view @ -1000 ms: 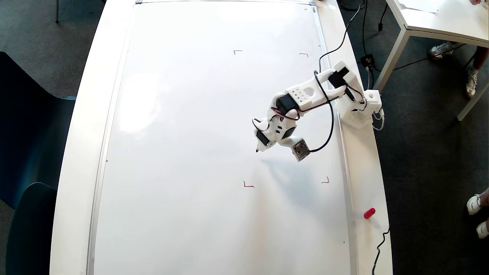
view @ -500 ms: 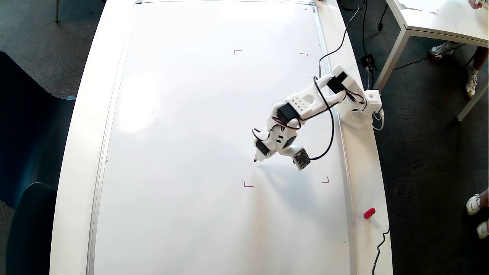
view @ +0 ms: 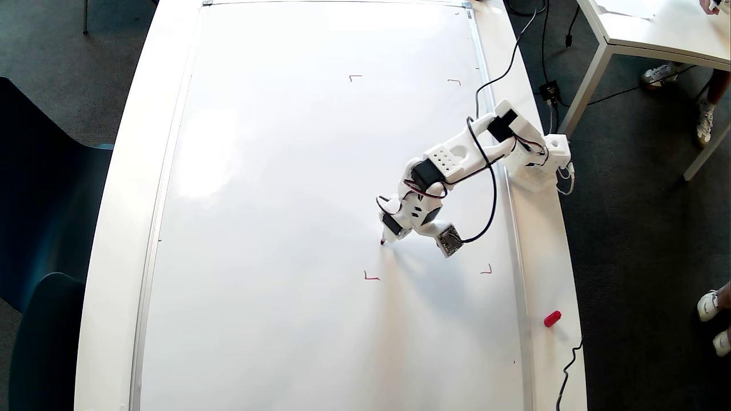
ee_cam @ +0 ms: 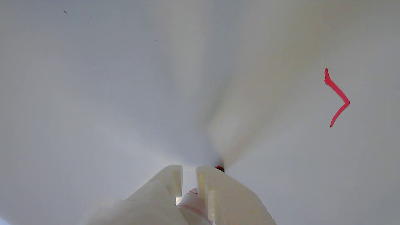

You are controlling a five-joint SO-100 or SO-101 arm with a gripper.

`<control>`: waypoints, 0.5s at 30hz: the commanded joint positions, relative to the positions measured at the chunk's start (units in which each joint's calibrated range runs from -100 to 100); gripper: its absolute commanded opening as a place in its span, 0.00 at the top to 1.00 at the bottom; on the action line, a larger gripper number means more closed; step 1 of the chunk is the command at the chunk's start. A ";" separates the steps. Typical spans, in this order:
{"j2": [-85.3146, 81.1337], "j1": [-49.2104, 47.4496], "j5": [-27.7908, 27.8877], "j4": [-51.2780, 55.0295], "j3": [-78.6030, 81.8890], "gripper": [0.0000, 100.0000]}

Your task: Draw on a whiteboard a robot head using a pen attached to the gripper

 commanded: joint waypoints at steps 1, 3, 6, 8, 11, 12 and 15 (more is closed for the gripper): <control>-2.14 -0.34 0.52 0.80 5.65 0.99; -5.07 -0.26 1.49 0.80 9.65 0.99; -10.86 -0.41 2.18 0.28 17.54 0.99; -13.12 -0.41 2.77 0.28 21.08 0.99; -16.90 -0.49 4.01 0.28 26.62 0.99; -17.57 -0.71 4.28 0.28 27.62 0.99; -20.17 -1.81 5.19 0.37 31.98 0.99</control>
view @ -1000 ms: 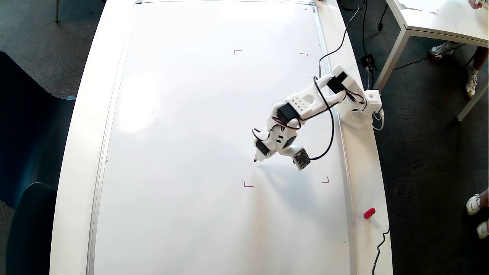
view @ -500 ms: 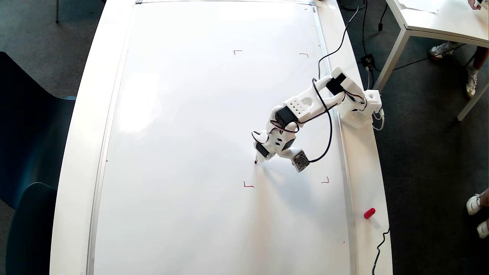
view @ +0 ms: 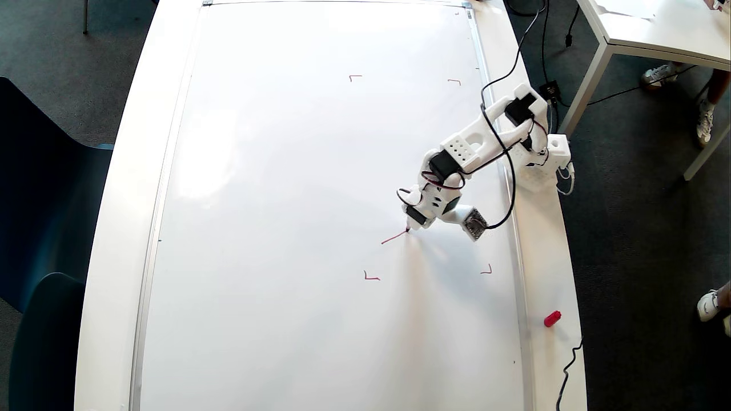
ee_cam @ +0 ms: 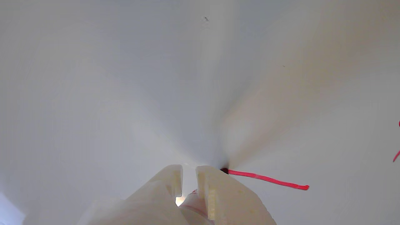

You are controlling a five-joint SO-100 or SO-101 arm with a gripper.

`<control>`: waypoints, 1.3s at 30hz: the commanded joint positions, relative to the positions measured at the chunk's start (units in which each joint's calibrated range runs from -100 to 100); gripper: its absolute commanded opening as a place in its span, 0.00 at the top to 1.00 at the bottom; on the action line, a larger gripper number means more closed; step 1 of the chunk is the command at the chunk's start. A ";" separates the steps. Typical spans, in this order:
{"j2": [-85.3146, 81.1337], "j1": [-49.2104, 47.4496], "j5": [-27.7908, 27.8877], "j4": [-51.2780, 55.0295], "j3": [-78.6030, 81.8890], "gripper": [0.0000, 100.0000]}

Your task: Draw on a whiteboard a robot head using a pen attached to the gripper

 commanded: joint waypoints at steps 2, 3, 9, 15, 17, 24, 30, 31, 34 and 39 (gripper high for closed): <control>-4.90 -2.02 0.96 0.46 6.56 0.99; -6.50 -3.05 1.01 0.54 9.02 0.99; -12.79 -5.63 1.01 0.63 18.18 0.99; -18.74 -6.44 1.01 0.72 25.72 0.99; -21.26 -7.03 1.01 0.72 28.62 0.99; -25.03 -7.10 1.01 0.37 34.80 0.99; -28.64 -6.51 1.82 0.89 36.80 0.99; -29.89 -5.70 3.00 0.89 38.07 0.99; -31.74 -3.79 4.82 0.89 40.43 0.99; -33.92 1.37 9.11 4.97 42.42 0.99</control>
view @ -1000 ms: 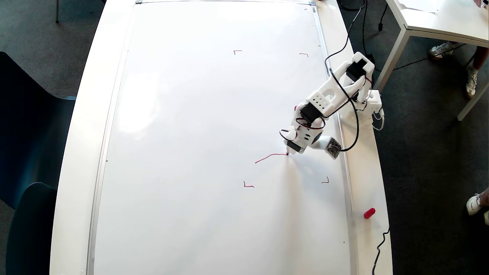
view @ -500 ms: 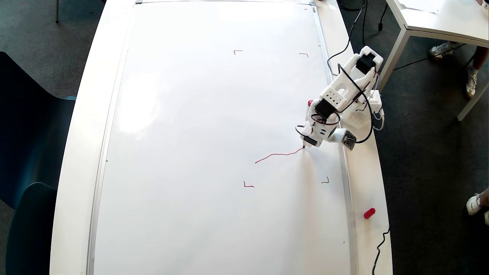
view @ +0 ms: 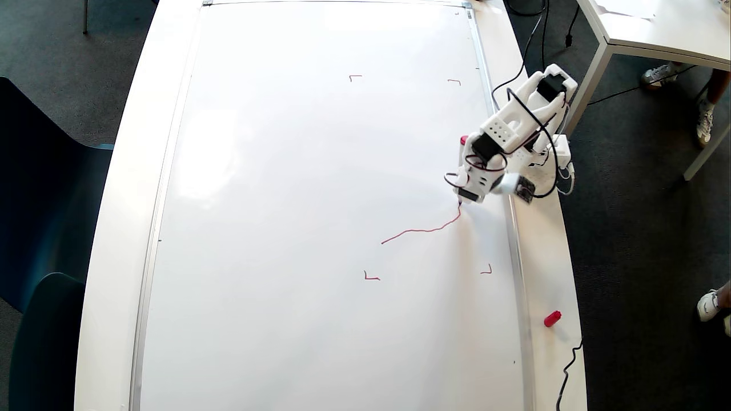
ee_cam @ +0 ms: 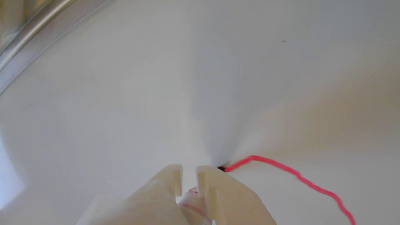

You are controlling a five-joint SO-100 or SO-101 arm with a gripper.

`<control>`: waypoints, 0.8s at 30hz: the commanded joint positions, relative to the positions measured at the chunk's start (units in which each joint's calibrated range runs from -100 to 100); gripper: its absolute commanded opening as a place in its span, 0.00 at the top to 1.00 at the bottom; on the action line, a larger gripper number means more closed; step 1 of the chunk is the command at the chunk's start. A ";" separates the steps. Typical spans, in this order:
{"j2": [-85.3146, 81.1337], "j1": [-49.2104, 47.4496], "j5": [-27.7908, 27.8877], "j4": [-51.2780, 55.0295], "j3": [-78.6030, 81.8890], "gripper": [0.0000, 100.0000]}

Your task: Draw on a whiteboard a robot head using a pen attached to the gripper

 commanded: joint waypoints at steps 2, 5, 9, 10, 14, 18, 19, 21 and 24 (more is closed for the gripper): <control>-3.25 6.21 4.38 4.34 0.21 0.99; -3.42 9.08 6.05 4.43 0.30 0.99; -3.42 14.31 9.53 4.43 1.30 0.99; -3.42 15.34 10.23 4.43 2.03 0.99; -3.42 17.77 11.46 4.34 4.66 0.99; -3.50 16.81 11.19 4.34 4.12 0.99; -3.50 16.00 11.14 4.34 3.30 0.99; -3.50 14.46 11.25 7.38 -0.15 0.99; -3.50 12.91 11.14 12.42 -5.87 0.99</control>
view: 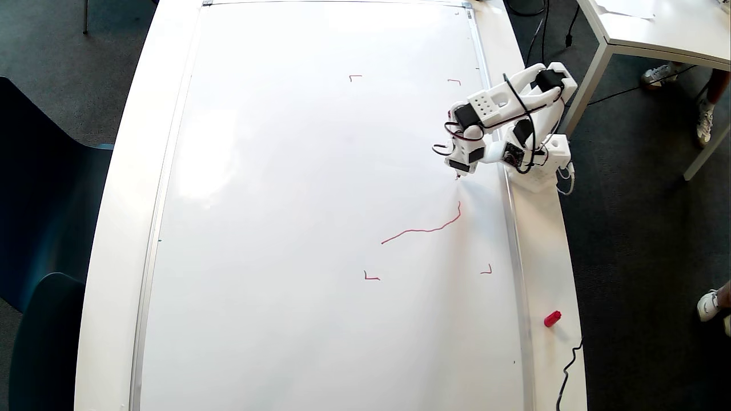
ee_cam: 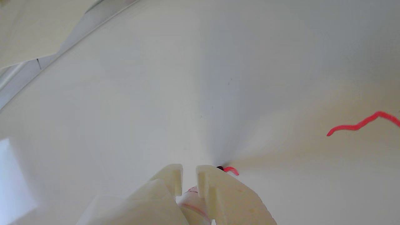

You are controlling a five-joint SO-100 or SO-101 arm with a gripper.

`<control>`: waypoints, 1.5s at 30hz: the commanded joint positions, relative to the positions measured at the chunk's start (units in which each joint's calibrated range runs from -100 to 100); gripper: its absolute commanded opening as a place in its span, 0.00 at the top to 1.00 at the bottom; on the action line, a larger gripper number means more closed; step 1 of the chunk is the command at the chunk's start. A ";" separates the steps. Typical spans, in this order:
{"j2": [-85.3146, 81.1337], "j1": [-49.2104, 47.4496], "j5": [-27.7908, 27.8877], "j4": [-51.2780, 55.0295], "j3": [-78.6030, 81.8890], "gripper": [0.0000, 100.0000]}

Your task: Draw on a whiteboard a robot head using a pen attached to the gripper

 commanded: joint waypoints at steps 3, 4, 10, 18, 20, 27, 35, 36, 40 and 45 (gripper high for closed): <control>-1.04 -4.96 -0.81 8.55 -14.41 0.99; -0.88 -5.77 -1.40 8.55 -15.32 0.99; 3.32 -13.50 -5.10 2.55 -16.04 0.99; 11.45 -16.08 -6.02 -0.40 -16.77 0.99; 11.70 -16.15 -6.02 -1.53 -15.95 0.99; 12.21 -15.79 -5.80 -1.62 -13.50 0.99; 11.37 -13.06 -4.35 -3.18 -6.33 0.99; 11.37 -12.18 -3.87 -3.18 -6.33 0.99; 11.37 -7.31 -0.81 -3.01 -6.60 0.99; 11.37 -1.94 2.13 -2.31 -6.42 0.99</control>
